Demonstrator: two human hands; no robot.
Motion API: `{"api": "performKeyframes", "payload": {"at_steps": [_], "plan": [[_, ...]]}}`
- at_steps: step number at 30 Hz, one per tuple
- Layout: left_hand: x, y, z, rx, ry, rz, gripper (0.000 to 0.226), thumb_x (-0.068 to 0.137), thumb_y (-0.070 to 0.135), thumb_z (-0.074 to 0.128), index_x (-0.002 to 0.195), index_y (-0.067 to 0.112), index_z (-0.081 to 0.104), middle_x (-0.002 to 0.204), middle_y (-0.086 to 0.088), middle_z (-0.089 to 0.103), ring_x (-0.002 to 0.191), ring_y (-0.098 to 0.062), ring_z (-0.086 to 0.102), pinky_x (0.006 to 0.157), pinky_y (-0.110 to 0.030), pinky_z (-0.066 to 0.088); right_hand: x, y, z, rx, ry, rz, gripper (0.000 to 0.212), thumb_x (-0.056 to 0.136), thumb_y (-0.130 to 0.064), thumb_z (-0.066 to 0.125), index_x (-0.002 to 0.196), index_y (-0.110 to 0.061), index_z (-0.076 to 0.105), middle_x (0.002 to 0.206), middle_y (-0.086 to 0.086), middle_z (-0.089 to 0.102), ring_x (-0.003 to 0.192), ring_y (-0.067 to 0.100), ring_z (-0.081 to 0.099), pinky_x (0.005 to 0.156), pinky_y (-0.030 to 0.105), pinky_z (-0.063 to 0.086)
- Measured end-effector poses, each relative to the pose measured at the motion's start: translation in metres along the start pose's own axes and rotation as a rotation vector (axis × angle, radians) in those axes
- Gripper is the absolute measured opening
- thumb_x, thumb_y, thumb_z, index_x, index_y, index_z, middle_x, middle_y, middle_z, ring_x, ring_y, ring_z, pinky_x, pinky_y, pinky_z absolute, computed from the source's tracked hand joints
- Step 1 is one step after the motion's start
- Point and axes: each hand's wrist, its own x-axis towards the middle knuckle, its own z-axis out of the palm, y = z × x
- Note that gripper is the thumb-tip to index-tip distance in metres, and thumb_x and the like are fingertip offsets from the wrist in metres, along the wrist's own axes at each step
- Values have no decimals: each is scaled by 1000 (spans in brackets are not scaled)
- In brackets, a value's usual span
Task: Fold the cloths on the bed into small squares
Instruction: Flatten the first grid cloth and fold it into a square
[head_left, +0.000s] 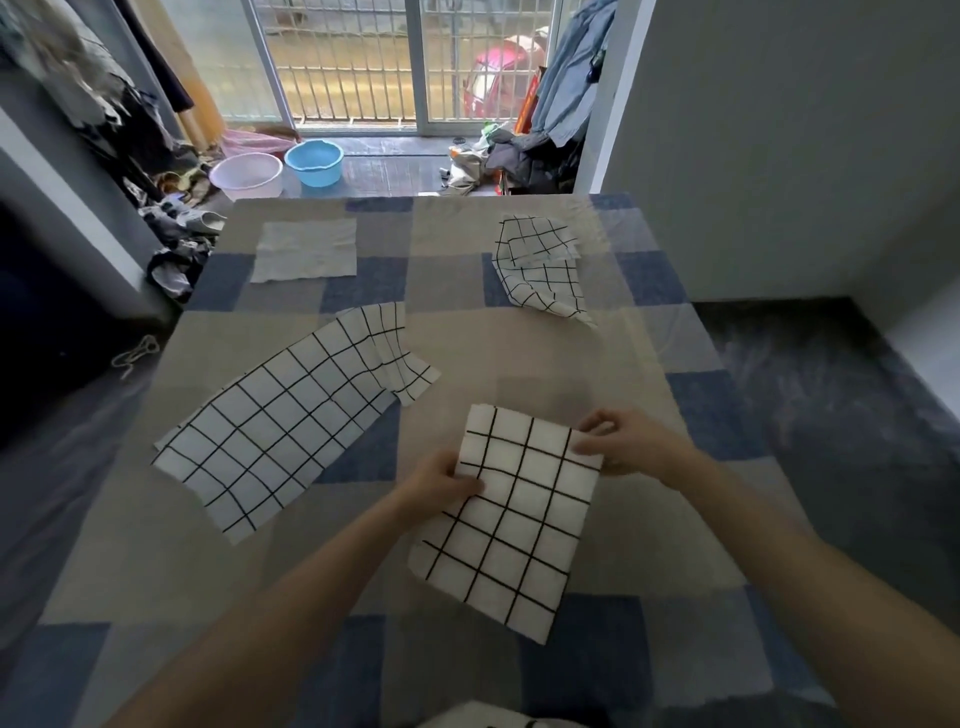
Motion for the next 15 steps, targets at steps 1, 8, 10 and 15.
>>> {"api": "performKeyframes", "payload": {"at_steps": [1, 8, 10, 15], "plan": [[0, -9, 2, -8, 43, -22, 10, 85, 15, 70, 95, 12, 70, 93, -6, 72, 85, -18, 67, 77, -30, 56, 2, 12, 8, 30, -13, 52, 26, 79, -21, 78, 99, -13, 62, 98, 9, 69, 78, 18, 66, 72, 34, 57], [-2, -32, 10, -85, 153, -18, 19, 86, 7, 68, 77, 22, 64, 72, 8, 63, 70, -6, 59, 60, -12, 44, 10, 62, 61, 117, -55, 255, 34, 79, -13, 76, 110, -10, 60, 80, 5, 65, 61, 12, 54, 50, 24, 39], [1, -34, 10, -139, 166, -20, 13, 87, 8, 68, 85, 20, 68, 81, 6, 68, 78, -9, 63, 64, -15, 46, 11, 68, 63, 73, -110, 281, 26, 80, -20, 76, 102, -17, 62, 83, 2, 64, 63, 10, 51, 51, 23, 36], [8, -32, 13, -199, 191, -56, 6, 86, 15, 71, 92, 15, 71, 91, -5, 72, 90, -19, 67, 76, -26, 53, 14, 70, 65, -53, -151, 193, 32, 77, -17, 78, 106, -15, 66, 99, 5, 69, 74, 12, 58, 55, 22, 44]]}}
